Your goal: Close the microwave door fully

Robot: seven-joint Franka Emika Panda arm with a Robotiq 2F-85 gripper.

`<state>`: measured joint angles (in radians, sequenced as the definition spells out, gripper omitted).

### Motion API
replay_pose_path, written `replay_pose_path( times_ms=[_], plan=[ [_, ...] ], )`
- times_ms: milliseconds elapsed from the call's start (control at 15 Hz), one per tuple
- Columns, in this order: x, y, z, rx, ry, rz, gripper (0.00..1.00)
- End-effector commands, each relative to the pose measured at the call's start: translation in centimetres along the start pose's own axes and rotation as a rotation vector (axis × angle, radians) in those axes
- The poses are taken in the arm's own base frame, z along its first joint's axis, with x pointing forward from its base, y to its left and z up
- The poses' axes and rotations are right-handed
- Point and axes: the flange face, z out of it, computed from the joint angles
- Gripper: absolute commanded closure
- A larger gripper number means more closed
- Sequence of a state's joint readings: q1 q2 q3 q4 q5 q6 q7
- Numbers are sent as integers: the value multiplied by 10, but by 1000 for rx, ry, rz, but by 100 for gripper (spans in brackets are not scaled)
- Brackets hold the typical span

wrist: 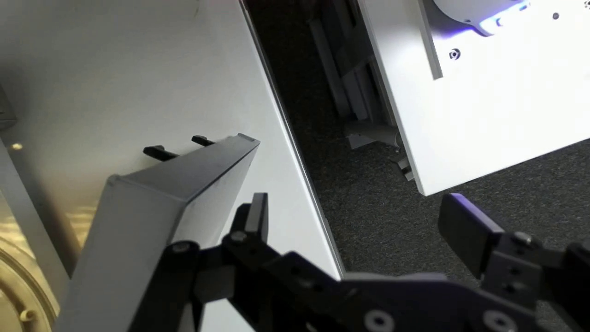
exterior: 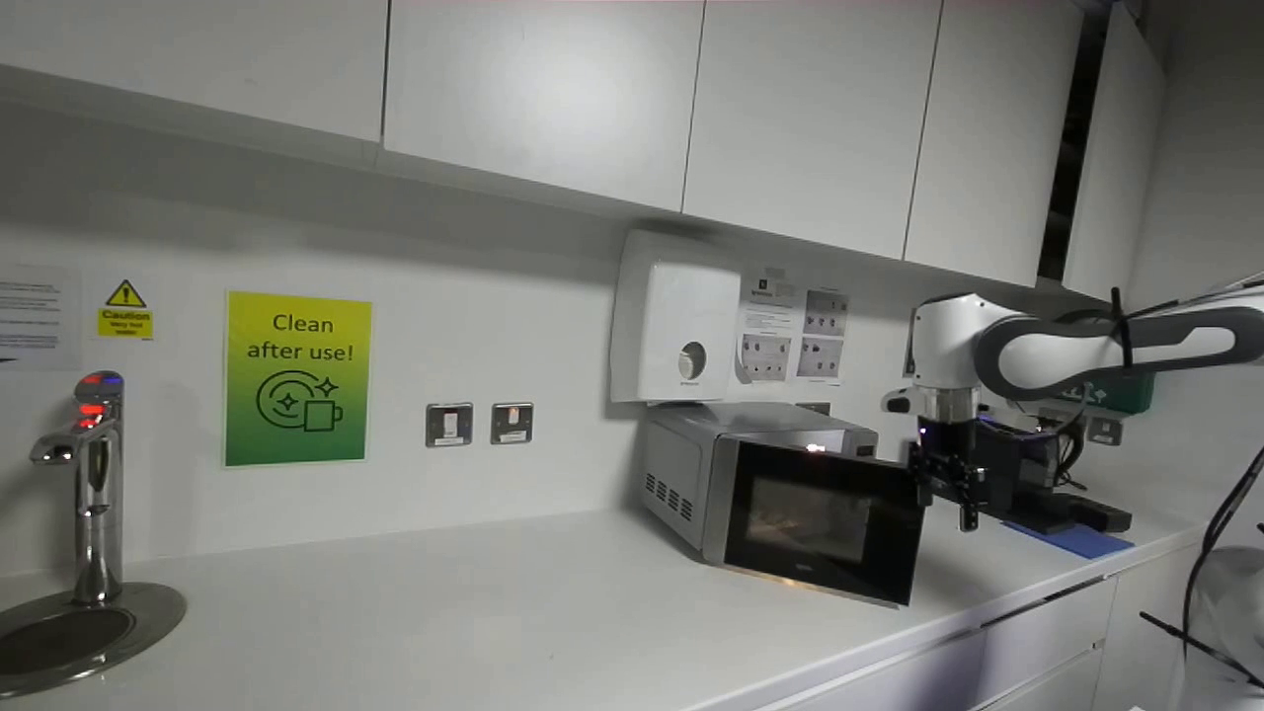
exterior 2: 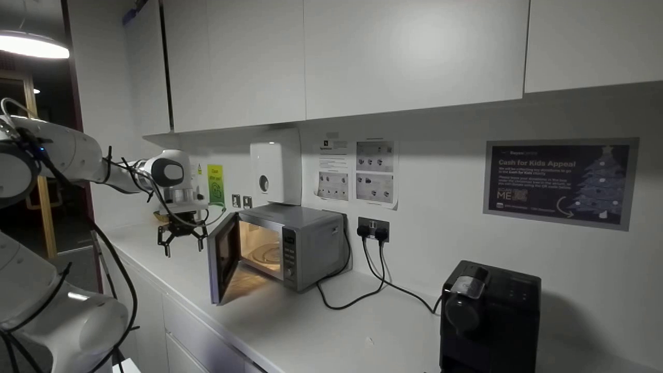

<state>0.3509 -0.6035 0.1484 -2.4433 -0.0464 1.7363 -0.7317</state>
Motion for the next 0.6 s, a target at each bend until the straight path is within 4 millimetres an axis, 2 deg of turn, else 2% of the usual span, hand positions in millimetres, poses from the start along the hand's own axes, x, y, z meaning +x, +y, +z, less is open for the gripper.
replay_pose_path(
  times_ms=[0, 533],
  plan=[
    [-18, 1, 1, -16, -14, 50, 0],
    [-25, 14, 6, -9, -4, 107, 0]
  ],
)
